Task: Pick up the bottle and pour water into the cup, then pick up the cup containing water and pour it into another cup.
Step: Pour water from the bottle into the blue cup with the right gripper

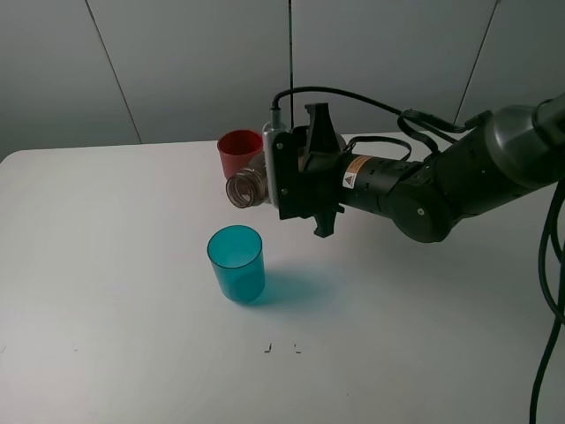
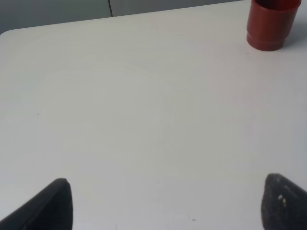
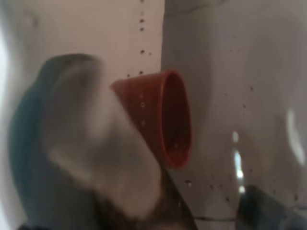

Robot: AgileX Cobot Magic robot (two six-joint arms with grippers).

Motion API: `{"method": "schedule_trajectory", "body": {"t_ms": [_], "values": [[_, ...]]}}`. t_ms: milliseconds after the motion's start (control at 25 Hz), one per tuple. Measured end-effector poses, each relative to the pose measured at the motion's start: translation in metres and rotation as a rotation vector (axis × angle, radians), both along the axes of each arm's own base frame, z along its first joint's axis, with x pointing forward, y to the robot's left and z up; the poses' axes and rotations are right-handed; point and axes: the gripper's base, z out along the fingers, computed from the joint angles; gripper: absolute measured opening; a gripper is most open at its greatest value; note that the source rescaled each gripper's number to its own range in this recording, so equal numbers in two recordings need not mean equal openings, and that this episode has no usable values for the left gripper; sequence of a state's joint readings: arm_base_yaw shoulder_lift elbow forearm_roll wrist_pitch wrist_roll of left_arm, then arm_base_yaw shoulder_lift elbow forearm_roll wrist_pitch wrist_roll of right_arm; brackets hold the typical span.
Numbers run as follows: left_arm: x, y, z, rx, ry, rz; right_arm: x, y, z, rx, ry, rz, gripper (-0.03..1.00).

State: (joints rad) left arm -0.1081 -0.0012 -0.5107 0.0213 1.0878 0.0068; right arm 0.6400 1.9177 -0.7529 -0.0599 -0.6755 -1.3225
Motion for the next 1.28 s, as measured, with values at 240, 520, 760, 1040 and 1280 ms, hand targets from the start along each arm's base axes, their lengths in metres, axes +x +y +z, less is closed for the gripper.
{"method": "schedule_trajectory", "body": {"t_ms": [240,520,760,1040,1280], "values": [[0.0,0.0,0.0,0.0,0.0,0.0,0.0,0.0,0.0,-0.047,-0.038,0.026,0.05],[0.0,0.0,0.0,0.0,0.0,0.0,0.0027,0.002,0.0031,-0.049,-0.058,0.031,0.05],[0.0,0.0,0.0,0.0,0.0,0.0,0.0055,0.0043,0.0064,-0.042,-0.071,0.031,0.05],[0.0,0.0,0.0,-0.006,0.001,0.003,0.0043,0.0058,0.0064,-0.062,-0.088,0.048,0.05],[0.0,0.0,0.0,-0.006,0.001,0.003,0.0042,0.0059,0.0064,-0.088,-0.109,0.063,0.05]]}}
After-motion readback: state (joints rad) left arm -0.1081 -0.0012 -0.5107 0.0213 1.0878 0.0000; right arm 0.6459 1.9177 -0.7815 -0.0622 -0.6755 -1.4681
